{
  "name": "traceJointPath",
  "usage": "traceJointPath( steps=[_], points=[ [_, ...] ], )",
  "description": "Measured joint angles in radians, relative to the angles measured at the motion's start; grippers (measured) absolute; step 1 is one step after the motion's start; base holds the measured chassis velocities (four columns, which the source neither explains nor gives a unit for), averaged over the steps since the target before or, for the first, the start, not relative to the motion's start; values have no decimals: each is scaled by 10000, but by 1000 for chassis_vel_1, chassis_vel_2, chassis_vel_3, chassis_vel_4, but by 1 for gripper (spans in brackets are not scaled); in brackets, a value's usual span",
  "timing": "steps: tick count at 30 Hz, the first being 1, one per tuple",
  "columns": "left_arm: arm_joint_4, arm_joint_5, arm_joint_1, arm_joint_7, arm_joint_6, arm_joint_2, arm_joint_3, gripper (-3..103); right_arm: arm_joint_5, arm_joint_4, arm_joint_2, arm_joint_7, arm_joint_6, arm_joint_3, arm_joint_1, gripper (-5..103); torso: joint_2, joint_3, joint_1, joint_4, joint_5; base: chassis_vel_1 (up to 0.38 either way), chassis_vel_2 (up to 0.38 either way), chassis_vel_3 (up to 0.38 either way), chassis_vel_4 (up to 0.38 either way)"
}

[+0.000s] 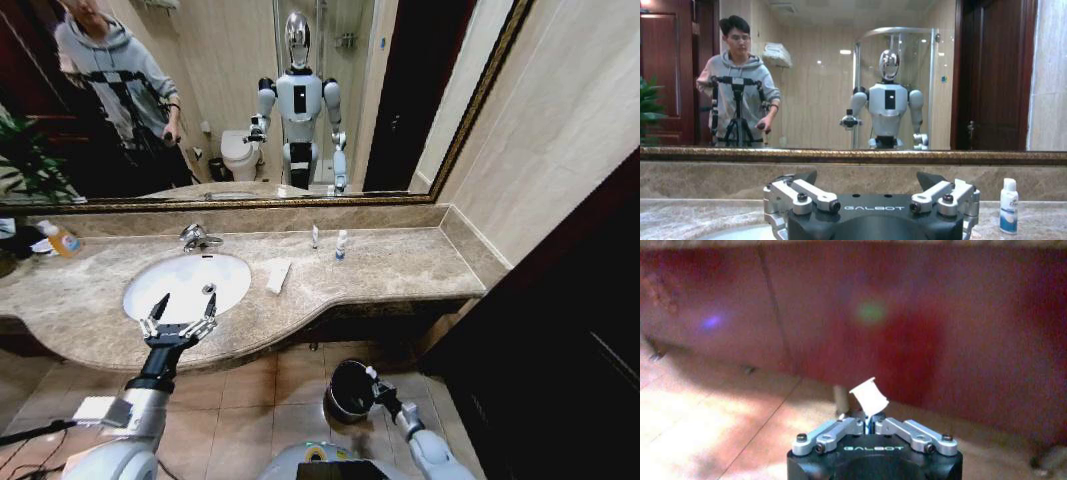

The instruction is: Pick up the trash from the sink and place it in the trash bin.

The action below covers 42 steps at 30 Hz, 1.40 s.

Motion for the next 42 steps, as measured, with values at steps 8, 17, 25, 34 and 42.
traceJointPath(
  steps=[8, 17, 25, 34, 42],
  points=[
    [0, 0, 0, 0, 0, 0, 0, 100, -1359, -1834, 868, -19, 24, 108, 1115, 3, 0, 0, 0, 1, 2, 0, 0, 0, 0],
    [0, 0, 0, 0, 0, 1, 0, 100, -2219, -3745, 1307, 361, 311, 317, 2046, 7, 0, 0, 0, 0, 2, 0, 0, 0, 0],
    [0, 0, 0, 0, 0, 0, 0, 100, -2272, -4120, 1330, 622, 381, 314, 2292, 35, 0, 0, 0, 0, 1, 0, 0, 0, 0],
    [0, 0, 0, 0, 0, 0, 0, 100, -2259, -4359, 1396, 799, 581, 323, 2309, 67, 0, 0, 0, 0, 2, 0, 0, 0, 0],
    [0, 0, 0, 0, 0, 0, 0, 100, -2222, -4344, 1351, 817, 708, 325, 2199, 94, 0, 0, 0, 0, 3, 0, 0, 0, 0]
  ],
)
